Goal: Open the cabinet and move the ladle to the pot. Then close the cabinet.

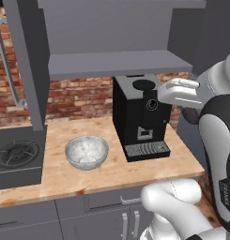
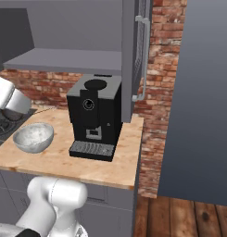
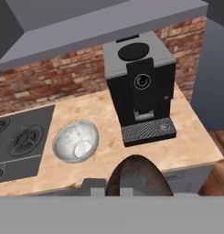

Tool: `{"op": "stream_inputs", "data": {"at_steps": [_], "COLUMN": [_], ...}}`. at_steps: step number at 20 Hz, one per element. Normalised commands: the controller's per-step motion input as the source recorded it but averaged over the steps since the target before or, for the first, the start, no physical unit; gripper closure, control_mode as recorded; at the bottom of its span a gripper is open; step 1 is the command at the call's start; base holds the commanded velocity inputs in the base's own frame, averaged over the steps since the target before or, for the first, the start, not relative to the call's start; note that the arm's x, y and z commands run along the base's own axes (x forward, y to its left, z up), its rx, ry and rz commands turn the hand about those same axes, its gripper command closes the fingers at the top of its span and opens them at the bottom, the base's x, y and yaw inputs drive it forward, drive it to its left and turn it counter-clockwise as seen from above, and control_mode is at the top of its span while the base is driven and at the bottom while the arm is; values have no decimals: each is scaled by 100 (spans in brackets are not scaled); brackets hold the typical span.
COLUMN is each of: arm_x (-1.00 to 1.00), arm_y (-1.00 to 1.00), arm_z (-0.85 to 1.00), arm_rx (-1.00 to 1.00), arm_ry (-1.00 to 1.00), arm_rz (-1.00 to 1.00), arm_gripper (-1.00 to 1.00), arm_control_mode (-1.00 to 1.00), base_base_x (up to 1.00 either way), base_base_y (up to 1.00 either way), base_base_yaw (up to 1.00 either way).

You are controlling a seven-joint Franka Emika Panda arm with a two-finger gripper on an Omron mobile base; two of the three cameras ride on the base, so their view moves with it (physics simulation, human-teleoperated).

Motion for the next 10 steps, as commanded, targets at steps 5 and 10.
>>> {"op": "stream_inputs", "data": {"at_steps": [5, 10], "arm_x": [-11, 0], "arm_y": [-3, 0], "arm_z": [-6, 0], "arm_rx": [0, 0], "arm_ry": [1, 0], "arm_rz": [0, 0], "arm_gripper": [100, 100], "arm_control_mode": [100, 100], "base_base_x": [-41, -100], "base_base_y": [-2, 0], "base_base_yaw": [0, 0]}}
